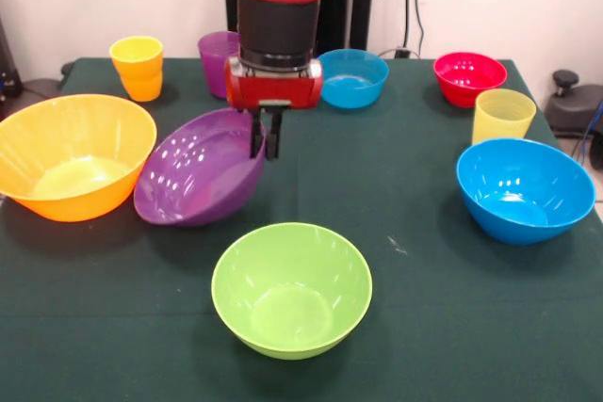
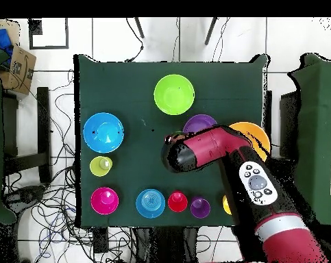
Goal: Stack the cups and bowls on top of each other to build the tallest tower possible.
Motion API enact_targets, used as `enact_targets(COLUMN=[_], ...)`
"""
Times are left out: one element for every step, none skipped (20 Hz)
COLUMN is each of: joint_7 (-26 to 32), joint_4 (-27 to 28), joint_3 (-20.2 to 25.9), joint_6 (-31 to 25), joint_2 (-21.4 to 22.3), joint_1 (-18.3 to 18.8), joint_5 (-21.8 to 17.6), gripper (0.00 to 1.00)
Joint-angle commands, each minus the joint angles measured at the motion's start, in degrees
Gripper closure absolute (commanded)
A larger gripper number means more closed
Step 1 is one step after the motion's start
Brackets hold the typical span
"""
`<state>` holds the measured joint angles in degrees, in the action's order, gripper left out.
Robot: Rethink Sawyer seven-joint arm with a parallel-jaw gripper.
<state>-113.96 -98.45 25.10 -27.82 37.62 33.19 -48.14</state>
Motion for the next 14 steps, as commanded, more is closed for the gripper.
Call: enact_targets(joint_7=[6.9,7.2,7.2,7.2,7.3,7.0,6.9,6.8,6.8,6.9,6.9,6.9,6.5,5.9], joint_4=[-4.5,-4.6,-4.7,-4.5,-4.5,-4.7,-4.7,-4.2,-3.9,-2.8,-2.2,-1.6,-1.0,-0.1], joint_3=[-0.4,-0.1,0.1,0.4,0.8,0.9,1.3,1.6,2.0,2.3,2.5,2.7,2.8,2.9], joint_6=[-9.7,-10.3,-11.2,-12.1,-12.8,-13.3,-14.1,-15.2,-16.3,-17.9,-19.0,-19.8,-20.3,-20.8], joint_2=[5.7,6.4,7.1,7.7,8.5,9.1,9.7,10.4,10.9,11.2,11.5,11.7,11.4,11.1], joint_1=[-2.1,-2.2,-2.4,-2.7,-2.8,-2.9,-2.9,-3.2,-3.4,-4.0,-4.3,-4.7,-5.1,-5.6], joint_5=[2.1,2.6,3.3,4.1,4.9,5.7,6.8,7.9,8.9,9.9,10.7,11.4,11.9,12.4], gripper=[1.00,1.00,1.00,1.00,1.00,1.00,1.00,1.00,1.00,1.00,1.00,1.00,1.00,1.00])
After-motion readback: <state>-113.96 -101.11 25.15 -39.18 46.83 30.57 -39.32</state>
